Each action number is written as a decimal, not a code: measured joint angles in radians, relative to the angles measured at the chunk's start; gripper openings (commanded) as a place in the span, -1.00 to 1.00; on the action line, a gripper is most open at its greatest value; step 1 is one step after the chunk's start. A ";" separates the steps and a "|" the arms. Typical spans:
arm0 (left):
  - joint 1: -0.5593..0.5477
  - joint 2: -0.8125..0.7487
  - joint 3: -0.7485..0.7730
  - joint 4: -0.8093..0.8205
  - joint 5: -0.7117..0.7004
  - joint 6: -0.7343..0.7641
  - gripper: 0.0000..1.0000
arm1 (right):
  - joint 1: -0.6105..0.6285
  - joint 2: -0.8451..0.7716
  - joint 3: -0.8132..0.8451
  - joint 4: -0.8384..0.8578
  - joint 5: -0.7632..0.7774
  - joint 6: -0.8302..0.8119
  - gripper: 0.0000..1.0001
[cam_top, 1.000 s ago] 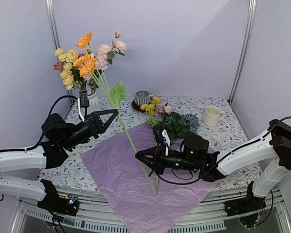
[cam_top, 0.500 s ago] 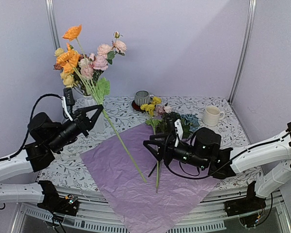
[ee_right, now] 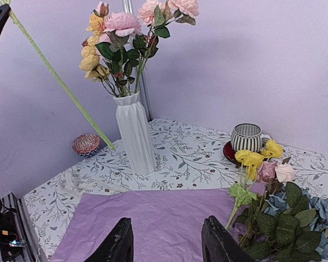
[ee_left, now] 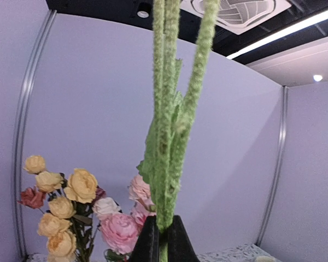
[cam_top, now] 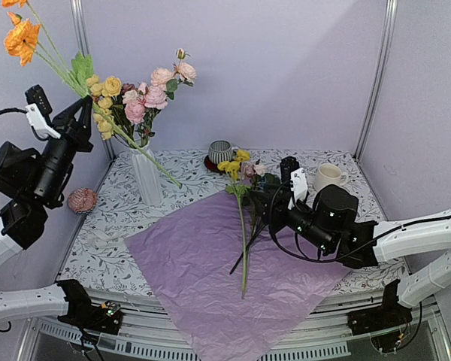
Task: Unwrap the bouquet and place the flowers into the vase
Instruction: Place the fake flower in the vase, then adjust the fake flower in the vase, then pick up the fake flower from the flattened wrapping paper.
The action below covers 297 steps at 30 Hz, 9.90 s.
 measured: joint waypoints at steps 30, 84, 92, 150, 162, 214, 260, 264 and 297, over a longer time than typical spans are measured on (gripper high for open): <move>0.148 0.236 0.328 -0.034 -0.163 0.321 -1.00 | -0.013 0.172 -0.003 0.048 0.067 -0.181 -0.14; 0.317 0.612 0.311 -0.086 -0.042 0.112 -1.00 | -0.016 0.205 -0.003 0.055 0.063 -0.182 -0.13; 0.332 0.607 0.244 -0.106 -0.027 0.055 -1.00 | -0.016 0.205 -0.003 0.055 0.056 -0.182 -0.13; 0.365 0.254 -0.059 -0.154 0.187 -0.098 0.14 | -0.016 0.209 -0.003 0.054 0.040 -0.182 -0.13; 0.449 0.298 -0.060 0.066 0.361 -0.017 0.18 | -0.016 0.219 -0.003 0.053 0.040 -0.182 -0.13; 0.525 0.537 0.101 0.192 0.415 -0.011 -1.00 | -0.016 0.234 0.008 0.052 0.040 -0.182 -0.13; 0.528 0.135 -0.092 -0.211 0.395 -0.254 0.96 | -0.016 0.215 0.015 -0.007 0.009 -0.124 -0.12; 0.528 0.000 -0.124 -0.325 0.387 -0.315 0.96 | -0.016 0.209 0.077 -0.117 0.010 -0.045 -0.19; 0.303 0.373 -0.415 -0.322 0.697 -0.699 0.96 | -0.122 0.648 0.557 -0.844 -0.173 0.640 -0.44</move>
